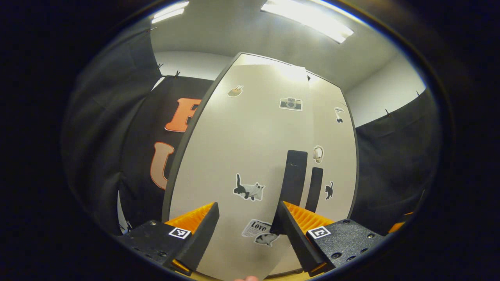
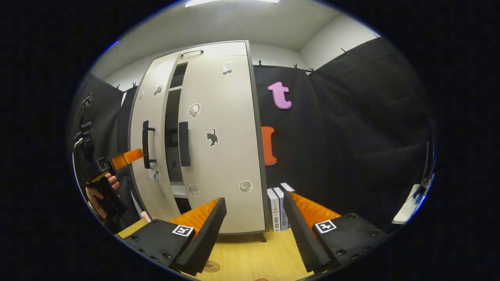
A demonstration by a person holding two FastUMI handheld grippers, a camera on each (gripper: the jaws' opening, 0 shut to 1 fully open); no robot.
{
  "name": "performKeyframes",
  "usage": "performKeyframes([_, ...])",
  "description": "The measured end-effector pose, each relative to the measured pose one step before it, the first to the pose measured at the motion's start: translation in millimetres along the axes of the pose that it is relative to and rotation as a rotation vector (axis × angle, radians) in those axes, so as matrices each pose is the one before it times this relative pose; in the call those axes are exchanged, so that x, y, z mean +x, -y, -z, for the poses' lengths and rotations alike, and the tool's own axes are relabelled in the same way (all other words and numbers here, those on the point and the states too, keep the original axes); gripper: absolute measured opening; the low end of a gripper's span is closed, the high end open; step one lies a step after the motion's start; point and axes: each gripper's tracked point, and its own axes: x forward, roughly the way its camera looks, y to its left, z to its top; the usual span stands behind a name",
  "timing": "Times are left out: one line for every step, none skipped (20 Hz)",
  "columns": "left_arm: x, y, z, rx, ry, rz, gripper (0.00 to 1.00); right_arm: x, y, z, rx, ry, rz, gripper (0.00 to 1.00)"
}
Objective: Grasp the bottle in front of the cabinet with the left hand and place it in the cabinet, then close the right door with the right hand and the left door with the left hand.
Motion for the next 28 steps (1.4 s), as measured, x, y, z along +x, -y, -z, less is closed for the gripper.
performKeyframes([6.85, 2.35, 2.06, 0.00758, -0.00284, 0.00228, 0.92, -0.81, 1.74, 1.08, 0.00242, -0.00214, 0.0089, 0.97])
performKeyframes([5.41, 2.32, 2.15, 0.00734, 0.00003, 0.00257, 0.94, -1.27, 2.57, 0.44, 0.00124, -0.00067, 0.01085, 0.97])
performKeyframes([5.51, 2.67, 3.4, 0.00664, -0.00184, 0.00217, 0.94, -0.46, 2.06, 0.28, -0.00106, 0.00025, 0.01101, 0.97])
performKeyframes([4.97, 1.09, 2.17, 0.00573, -0.00145, 0.00153, 0.94, -1.08, 3.04, -0.38, -0.00267, 0.00073, 0.01223, 0.96])
performKeyframes([3.16, 0.97, 1.77, 0.00696, 0.00273, 0.00225, 0.94, -0.82, 2.56, 0.05, -0.00366, 0.00179, 0.01307, 0.97])
performKeyframes([2.86, 0.38, 0.46, 0.00369, 0.0016, 0.00228, 0.94, -0.95, 2.98, -0.3, -0.00403, 0.00194, 0.01377, 0.97])
performKeyframes([3.49, 2.03, 2.18, -0.00506, 0.00281, 0.00832, 0.95, -0.59, 2.25, -0.43, -0.00309, 0.00231, 0.01253, 0.97])
performKeyframes([3.02, 3.39, 0.43, -0.01294, 0.00463, 0.01404, 0.93, -1.03, 1.9, -0.85, -0.00183, 0.00182, 0.01048, 0.97])
performKeyframes([3.45, 4.47, 1.57, -0.01434, -0.0005, 0.01362, 0.94, -0.45, 1.11, -0.31, -0.00153, 0.00171, 0.0088, 0.97])
performKeyframes([2.09, 3.52, 0.14, -0.01072, 0.00026, 0.01036, 0.94, -0.73, 1.68, -0.81, -0.00314, 0.00189, 0.00945, 0.96])
performKeyframes([1.4, 0.42, 0.62, -0.00264, 0.00118, 0.00188, 0.94, -0.11, 0.32, -0.42, -0.00187, -0.00026, 0.00634, 0.96])
performKeyframes([1.53, 0.27, 1.06, 0.00615, 0.00109, -0.00023, 0.93, -1.77, 0.3, -0.68, -0.00015, -0.00109, 0.0046, 0.96])
performKeyframes([0.71, -0.01, 0.39, 0.00624, 0.00111, 0.00038, 0.94, -1.93, -0.08, -0.71, 0.00141, -0.00029, 0.0024, 0.96])
performKeyframes([0.68, -0.87, -0.67, 0.00114, 0.00118, -0.00197, 0.94, -1.69, -0.85, -0.82, 0.00223, 0.0006, -0.00024, 0.97])
performKeyframes([-2.4, -1.07, -0.69, 0.0031, -0.00142, -0.00444, 0.94, -0.44, -2.17, -0.92, 0.00032, 0.00081, -0.00387, 0.96])
performKeyframes([-2.31, -0.47, -2.01, 0.00731, 0.0035, 0.00139, 0.94, -1.85, -1.76, -1.58, -0.00158, 0.00313, -0.00444, 0.96])
performKeyframes([-4.87, -2.03, -3.76, 0.01096, 0.00537, -0.00409, 0.94, -1.62, -2.07, -0.76, -0.00426, 0.00149, -0.00569, 0.96])
performKeyframes([-7.31, -2.65, -4.69, 0.01189, 0.00453, -0.00946, 0.94, -2.58, -1.9, -0.46, -0.00307, 0.00016, -0.00982, 0.96])
performKeyframes([-8.31, -1.54, -5.45, 0.00969, 0.00239, -0.00595, 0.94, -1.39, -3.19, -0.92, 0.00045, 0.00005, -0.01313, 0.96])
performKeyframes([-9.26, -0.76, -3.81, 0.00725, -0.00584, -0.00549, 0.94, -1.16, -3.59, -1.23, 0.00316, 0.0015, -0.01651, 0.97])
performKeyframes([-10.7, -2.32, -3.16, 0.00563, -0.00968, -0.00797, 0.94, -1.14, -4.15, -1.03, 0.00382, 0.00159, -0.01709, 0.97])
performKeyframes([-11.09, -3.09, -2.29, 0.0054, -0.01107, -0.0114, 0.94, -0.78, -2.98, -0.06, 0.00301, 0.00197, -0.01805, 0.96])
performKeyframes([-12.32, -3.06, -3.21, 0.00635, -0.0042, -0.0133, 0.94, -0.09, -4.3, -0.68, 0.00248, -0.00017, -0.01963, 0.96])
performKeyframes([-12.34, -3.57, -3.17, 0.00893, -0.00234, -0.01489, 0.94, -1.32, -3.1, -1.0, 0.00303, 0.00087, -0.02045, 0.97])
performKeyframes([-13.05, -4.28, -2.78, 0.00979, -0.00449, -0.01805, 0.94, -0.88, -4.54, -1.06, 0.00356, 0.00023, -0.02218, 0.97])
performKeyframes([-13.23, -3.85, -2.51, 0.00635, -0.00522, -0.01628, 0.94, -2.09, -3.41, -1.26, 0.00341, 0.00236, -0.02057, 0.97])
performKeyframes([-12.66, -2.69, -2.74, 0.00179, -0.00432, -0.01308, 0.94, -0.93, -3.46, -1.07, 0.0019, 0.00209, -0.01764, 0.97])
performKeyframes([-13.22, -3.34, -1.55, -0.00165, -0.00617, -0.0153, 0.94, -2.2, -2.55, -0.72, -0.00114, -0.00002, -0.01399, 0.96])
